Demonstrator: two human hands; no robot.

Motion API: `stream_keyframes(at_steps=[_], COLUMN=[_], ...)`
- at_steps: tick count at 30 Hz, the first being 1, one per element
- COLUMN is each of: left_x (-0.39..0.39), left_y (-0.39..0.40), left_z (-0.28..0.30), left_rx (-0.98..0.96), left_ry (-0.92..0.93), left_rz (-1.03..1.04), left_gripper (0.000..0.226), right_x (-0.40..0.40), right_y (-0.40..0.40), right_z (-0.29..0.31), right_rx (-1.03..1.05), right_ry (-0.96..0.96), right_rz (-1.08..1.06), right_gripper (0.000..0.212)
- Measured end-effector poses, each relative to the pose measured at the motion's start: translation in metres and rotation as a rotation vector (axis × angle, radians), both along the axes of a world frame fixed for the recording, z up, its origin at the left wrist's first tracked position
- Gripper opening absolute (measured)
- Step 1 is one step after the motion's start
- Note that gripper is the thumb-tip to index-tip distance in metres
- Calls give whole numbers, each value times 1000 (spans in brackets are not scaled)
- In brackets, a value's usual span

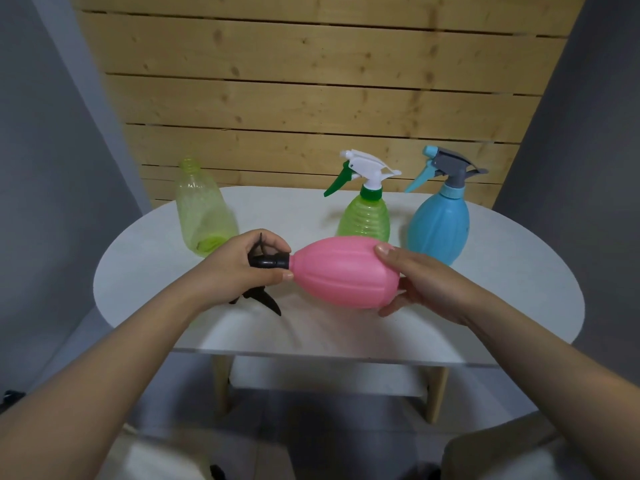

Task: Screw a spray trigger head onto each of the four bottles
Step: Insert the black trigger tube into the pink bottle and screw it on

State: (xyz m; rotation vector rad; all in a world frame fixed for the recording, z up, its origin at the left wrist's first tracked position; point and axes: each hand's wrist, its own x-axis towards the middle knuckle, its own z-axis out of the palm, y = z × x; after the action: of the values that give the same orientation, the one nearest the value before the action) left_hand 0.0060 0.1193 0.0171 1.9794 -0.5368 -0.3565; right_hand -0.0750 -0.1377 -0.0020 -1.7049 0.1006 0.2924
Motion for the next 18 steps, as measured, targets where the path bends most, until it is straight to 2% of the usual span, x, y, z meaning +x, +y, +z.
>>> stream_keyframes(at_steps=[3, 6, 7, 10, 13, 18], left_x=[1, 4, 4, 5, 2, 6], left_y=[0, 2, 3, 3, 3, 2], left_z=[0, 1, 1, 0, -2, -5], left_rx=[-12, -59, -72, -84, -51, -41], left_ry=[47, 79, 78, 42, -7, 29], left_rz=[29, 65, 73, 62, 25, 64], left_gripper=[24, 24, 25, 28, 30, 31], right_x=[1, 1, 2, 0, -2, -3], right_y=[-2, -7, -8, -7, -4, -3], right_z=[2, 7, 7, 7, 7, 6], right_rx=[54, 77, 48, -59, -129, 1], right_ry=[-49, -61, -73, -103, -75, -64], right_rz=[12, 18, 11, -2, -5, 26], right_gripper=[58, 81, 82, 60, 62, 49])
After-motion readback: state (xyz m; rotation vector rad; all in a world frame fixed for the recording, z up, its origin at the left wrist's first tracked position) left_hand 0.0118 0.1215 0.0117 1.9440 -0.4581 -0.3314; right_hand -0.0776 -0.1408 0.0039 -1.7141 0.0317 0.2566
